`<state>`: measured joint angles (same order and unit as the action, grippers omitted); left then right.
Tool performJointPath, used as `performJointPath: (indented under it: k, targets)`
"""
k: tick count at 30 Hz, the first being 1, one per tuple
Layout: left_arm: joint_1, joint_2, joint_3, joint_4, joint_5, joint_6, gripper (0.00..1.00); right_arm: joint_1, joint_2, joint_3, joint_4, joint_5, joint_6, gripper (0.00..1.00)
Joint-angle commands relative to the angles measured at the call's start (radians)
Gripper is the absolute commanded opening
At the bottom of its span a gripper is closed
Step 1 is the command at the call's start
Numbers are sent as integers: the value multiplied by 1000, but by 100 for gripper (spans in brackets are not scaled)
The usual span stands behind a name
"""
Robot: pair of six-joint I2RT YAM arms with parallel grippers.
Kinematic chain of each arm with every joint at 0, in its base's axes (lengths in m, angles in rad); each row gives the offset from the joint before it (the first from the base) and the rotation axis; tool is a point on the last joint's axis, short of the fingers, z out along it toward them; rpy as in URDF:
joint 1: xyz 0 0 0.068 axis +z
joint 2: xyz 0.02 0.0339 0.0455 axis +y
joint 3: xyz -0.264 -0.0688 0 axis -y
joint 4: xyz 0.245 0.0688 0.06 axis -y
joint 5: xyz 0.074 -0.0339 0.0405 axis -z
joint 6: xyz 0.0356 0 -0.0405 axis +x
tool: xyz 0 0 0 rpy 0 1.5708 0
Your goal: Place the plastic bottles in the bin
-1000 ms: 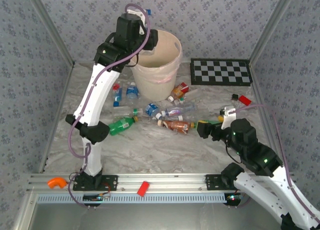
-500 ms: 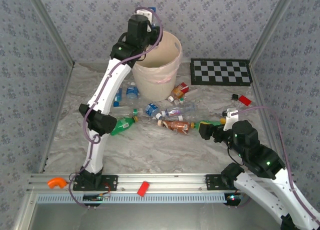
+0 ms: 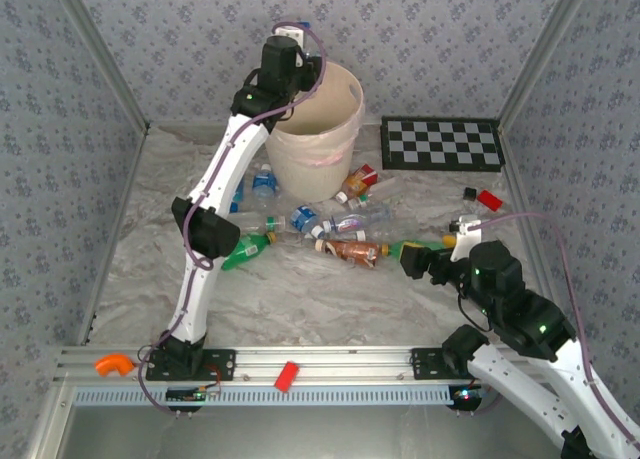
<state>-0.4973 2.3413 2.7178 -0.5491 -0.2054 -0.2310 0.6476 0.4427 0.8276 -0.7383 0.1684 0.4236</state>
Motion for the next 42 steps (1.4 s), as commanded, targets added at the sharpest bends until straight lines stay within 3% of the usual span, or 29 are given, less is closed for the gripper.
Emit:
performJointPath:
  k: [1,3,4,19,33,36,42]
  targets:
    - [0,-6,50,27,13,-5,66,-1,-11,17,-7,-4,20,100]
    - [0,-12,48,19,5,-8,92,-2,-10,13,-4,-6,23,100]
    - [1,-15,48,18,0,-10,100,-2,-11,13,-1,-6,23,100]
    - [0,-71,48,-16,5,-59,100,0,-12,9,9,-20,27,100]
    - [-21,-217,-14,-238,91,-115,100,-3,44,-93,119,-50,31,100]
    - [-52,-293,-111,-266,50,-105,100,-4,107,-114,183,-60,6,100]
    - [-96,-563,-556,-89,45,-120,100,-2,273,-136,330,-112,-50,100]
